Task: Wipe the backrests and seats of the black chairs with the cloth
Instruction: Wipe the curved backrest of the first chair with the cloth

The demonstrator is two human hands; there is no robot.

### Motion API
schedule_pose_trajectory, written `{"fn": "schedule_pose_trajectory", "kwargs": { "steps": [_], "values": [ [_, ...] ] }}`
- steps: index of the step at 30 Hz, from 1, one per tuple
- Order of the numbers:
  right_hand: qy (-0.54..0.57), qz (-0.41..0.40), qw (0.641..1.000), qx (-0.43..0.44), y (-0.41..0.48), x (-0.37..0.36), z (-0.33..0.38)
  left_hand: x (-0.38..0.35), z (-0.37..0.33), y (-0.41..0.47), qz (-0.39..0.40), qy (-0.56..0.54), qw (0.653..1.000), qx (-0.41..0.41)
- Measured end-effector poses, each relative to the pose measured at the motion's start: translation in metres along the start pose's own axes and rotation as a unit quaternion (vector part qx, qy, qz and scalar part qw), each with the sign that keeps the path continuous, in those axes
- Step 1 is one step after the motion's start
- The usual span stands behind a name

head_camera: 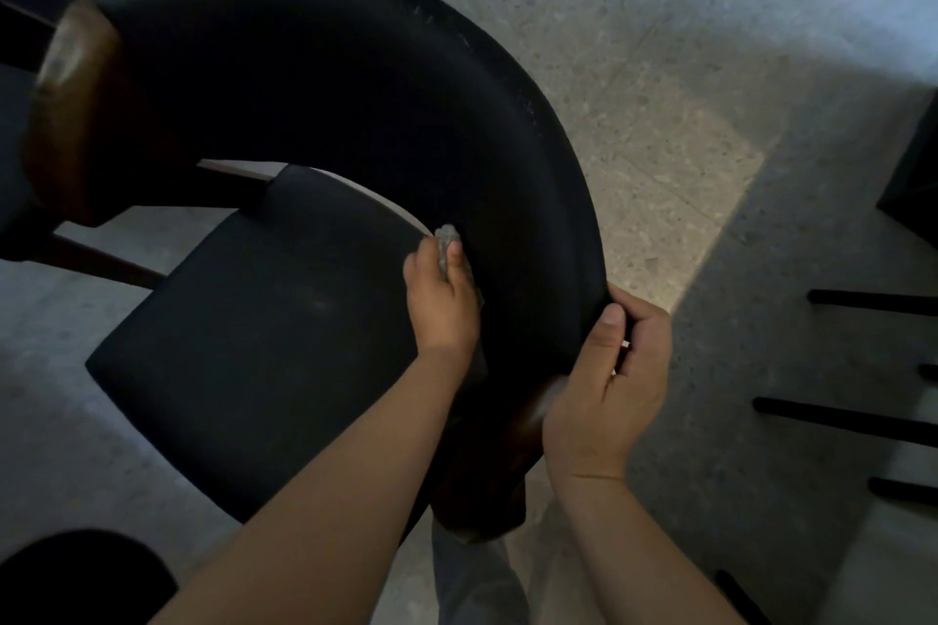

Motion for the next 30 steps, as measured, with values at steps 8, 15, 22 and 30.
{"fn": "schedule_pose_trajectory", "kwargs": {
  "steps": [8,15,22,30],
  "values": [
    [0.006,0.031,0.999,-0.026,0.003,-0.002,0.002,0.031,0.002,-0.002,0.037,0.014,0.999,-0.004],
    [0.058,0.091,0.984,-0.140,0.042,-0.015,-0.004,0.065,-0.094,-0.045,0.045,0.031,0.984,-0.168],
    [0.027,0.102,0.986,-0.132,0.051,-0.030,-0.009,0.057,-0.141,-0.072,0.043,-0.005,0.978,-0.206],
    [0.001,0.099,0.987,-0.127,0.052,-0.027,-0.007,0.024,-0.172,-0.092,-0.025,0.108,0.942,-0.318]
  ]
}}
Point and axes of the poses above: each hand's wrist, its own y-axis towards the middle knuckle, its own x-axis out of the back of the hand, z = x × y, the point moved 10 cm from there along y, towards the middle knuckle, and after that the axes turned 15 degrees about x, right-handed, at the moved point
